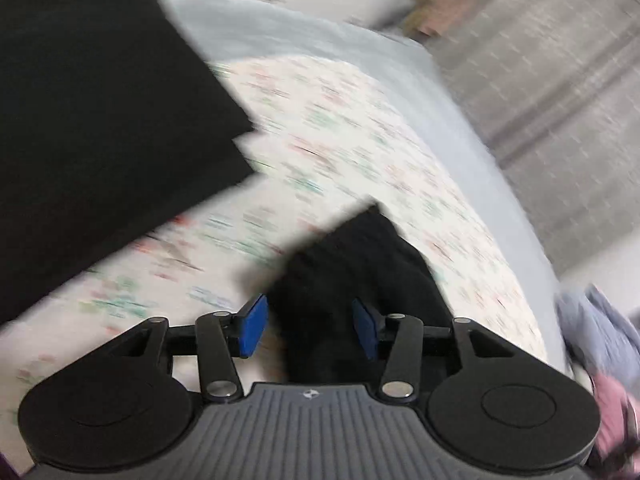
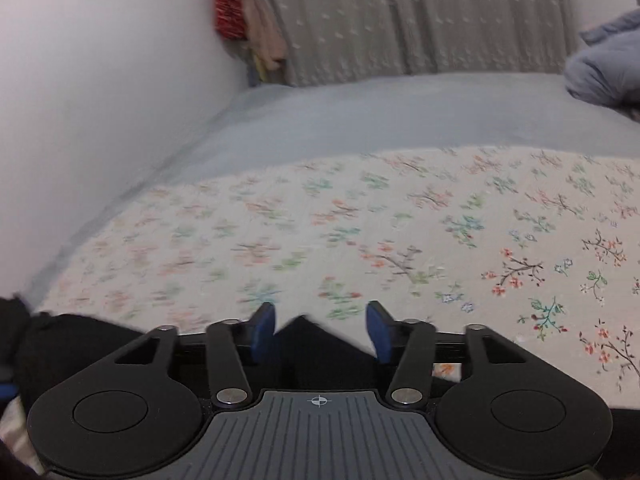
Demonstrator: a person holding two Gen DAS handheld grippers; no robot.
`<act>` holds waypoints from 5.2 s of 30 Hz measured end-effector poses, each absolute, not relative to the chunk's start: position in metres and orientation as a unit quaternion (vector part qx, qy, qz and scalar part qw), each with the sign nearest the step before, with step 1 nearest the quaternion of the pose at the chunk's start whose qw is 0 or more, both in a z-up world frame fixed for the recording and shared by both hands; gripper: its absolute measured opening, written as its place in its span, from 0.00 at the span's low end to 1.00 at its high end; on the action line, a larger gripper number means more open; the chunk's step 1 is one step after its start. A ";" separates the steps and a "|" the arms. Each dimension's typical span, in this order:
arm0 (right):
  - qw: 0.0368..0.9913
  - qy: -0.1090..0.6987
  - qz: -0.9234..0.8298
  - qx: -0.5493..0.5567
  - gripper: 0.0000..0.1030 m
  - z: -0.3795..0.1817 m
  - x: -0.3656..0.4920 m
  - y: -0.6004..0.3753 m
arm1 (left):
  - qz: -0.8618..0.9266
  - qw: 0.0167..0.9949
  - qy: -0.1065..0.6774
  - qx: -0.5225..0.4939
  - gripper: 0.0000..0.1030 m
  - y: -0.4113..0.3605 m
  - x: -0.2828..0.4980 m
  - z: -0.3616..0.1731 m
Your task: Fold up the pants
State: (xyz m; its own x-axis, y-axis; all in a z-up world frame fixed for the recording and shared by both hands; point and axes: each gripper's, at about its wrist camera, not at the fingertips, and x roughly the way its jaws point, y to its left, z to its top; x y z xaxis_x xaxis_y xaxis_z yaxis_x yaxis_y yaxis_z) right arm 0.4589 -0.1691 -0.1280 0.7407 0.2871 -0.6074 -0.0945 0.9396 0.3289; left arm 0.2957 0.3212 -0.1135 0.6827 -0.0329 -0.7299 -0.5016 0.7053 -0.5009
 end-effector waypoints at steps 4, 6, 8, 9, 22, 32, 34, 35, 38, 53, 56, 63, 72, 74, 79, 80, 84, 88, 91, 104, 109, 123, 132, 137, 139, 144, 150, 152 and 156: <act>0.904 0.384 0.179 0.055 0.64 -0.117 0.431 -0.103 | 0.105 0.824 0.360 -0.425 0.48 0.337 0.297 -0.123; 0.892 0.392 0.222 0.034 0.64 -0.113 0.418 -0.067 | 0.083 0.812 0.364 -0.450 0.48 0.336 0.305 -0.133; 0.878 0.394 0.271 0.003 0.64 -0.111 0.404 -0.023 | 0.083 0.799 0.372 -0.466 0.47 0.333 0.314 -0.142; 0.872 0.393 0.290 -0.019 0.64 -0.110 0.400 0.002 | 0.088 0.796 0.374 -0.467 0.47 0.333 0.316 -0.145; 0.843 0.438 0.313 -0.024 0.64 -0.135 0.379 0.075 | 0.067 0.701 0.340 -0.623 0.50 0.341 0.305 -0.173; 0.863 0.336 0.355 -0.128 0.56 -0.122 0.393 0.155 | 0.094 0.711 0.306 -0.626 0.50 0.368 0.280 -0.150; 0.865 0.327 0.348 -0.156 0.42 -0.131 0.400 0.175 | 0.096 0.709 0.324 -0.618 0.50 0.369 0.287 -0.155; 0.868 0.325 0.334 -0.174 0.35 -0.134 0.404 0.182 | 0.097 0.710 0.333 -0.613 0.50 0.369 0.287 -0.157; 0.876 0.333 0.301 -0.180 0.12 -0.142 0.415 0.182 | 0.092 0.705 0.355 -0.607 0.50 0.367 0.293 -0.164; 0.883 0.345 0.287 0.134 0.03 -0.114 0.440 0.088 | 0.094 0.737 0.378 -0.552 0.11 0.339 0.318 -0.171; 0.882 0.347 0.291 0.129 0.03 -0.114 0.441 0.091 | 0.095 0.761 0.376 -0.520 0.04 0.336 0.320 -0.164; 0.875 0.332 0.314 0.160 0.03 -0.098 0.437 0.081 | 0.095 0.772 0.375 -0.504 0.03 0.356 0.300 -0.150; 0.844 0.421 0.329 0.050 0.12 -0.151 0.427 0.153 | 0.127 0.714 0.367 -0.583 0.08 0.377 0.282 -0.165; 0.842 0.428 0.323 0.060 0.14 -0.149 0.426 0.151 | 0.147 0.742 0.334 -0.562 0.11 0.383 0.275 -0.149; 0.845 0.399 0.326 0.139 0.53 -0.102 0.398 0.098 | 0.121 0.793 0.293 -0.521 0.18 0.370 0.269 -0.119; 0.850 0.389 0.319 0.155 0.56 -0.089 0.388 0.080 | 0.104 0.800 0.294 -0.512 0.19 0.362 0.271 -0.115; 0.870 0.346 0.304 0.177 0.61 -0.030 0.334 0.008 | 0.051 0.813 0.318 -0.486 0.22 0.330 0.282 -0.108; 0.899 0.306 0.268 0.162 0.66 0.027 0.269 -0.067 | 0.018 0.831 0.316 -0.458 0.23 0.300 0.283 -0.088; 0.907 0.291 0.250 0.174 0.74 0.055 0.222 -0.125 | 0.025 0.867 0.293 -0.403 0.32 0.278 0.277 -0.065; 0.919 0.314 0.050 0.232 0.87 -0.082 0.237 -0.313 | 0.023 0.892 0.373 -0.255 0.36 0.174 0.293 -0.092; 0.909 0.387 -0.013 0.152 0.85 -0.141 0.272 -0.315 | 0.028 0.882 0.435 -0.181 0.36 0.141 0.311 -0.139; 0.881 0.461 -0.049 0.100 0.86 -0.184 0.273 -0.337 | 0.065 0.899 0.418 -0.118 0.36 0.150 0.300 -0.141; 0.877 0.461 -0.102 0.085 0.86 -0.184 0.241 -0.371 | 0.073 0.896 0.422 -0.119 0.36 0.151 0.294 -0.139; 0.873 0.459 -0.142 0.089 0.86 -0.184 0.227 -0.396 | 0.079 0.895 0.428 -0.096 0.36 0.147 0.295 -0.141; 0.871 0.457 -0.158 0.089 0.86 -0.184 0.221 -0.405 | 0.082 0.894 0.432 -0.091 0.36 0.148 0.302 -0.144; 0.871 0.452 -0.161 0.109 0.86 -0.180 0.205 -0.428 | 0.086 0.889 0.442 -0.083 0.36 0.148 0.305 -0.144; 0.859 0.455 -0.177 0.154 0.86 -0.177 0.187 -0.450 | 0.066 0.896 0.428 -0.096 0.36 0.140 0.301 -0.133; 0.860 0.450 -0.174 0.165 0.86 -0.175 0.183 -0.453 | 0.040 0.908 0.406 -0.095 0.36 0.129 0.296 -0.125; 0.860 0.426 -0.174 0.221 0.84 -0.168 0.173 -0.469 | 0.003 0.919 0.391 -0.052 0.37 0.099 0.289 -0.120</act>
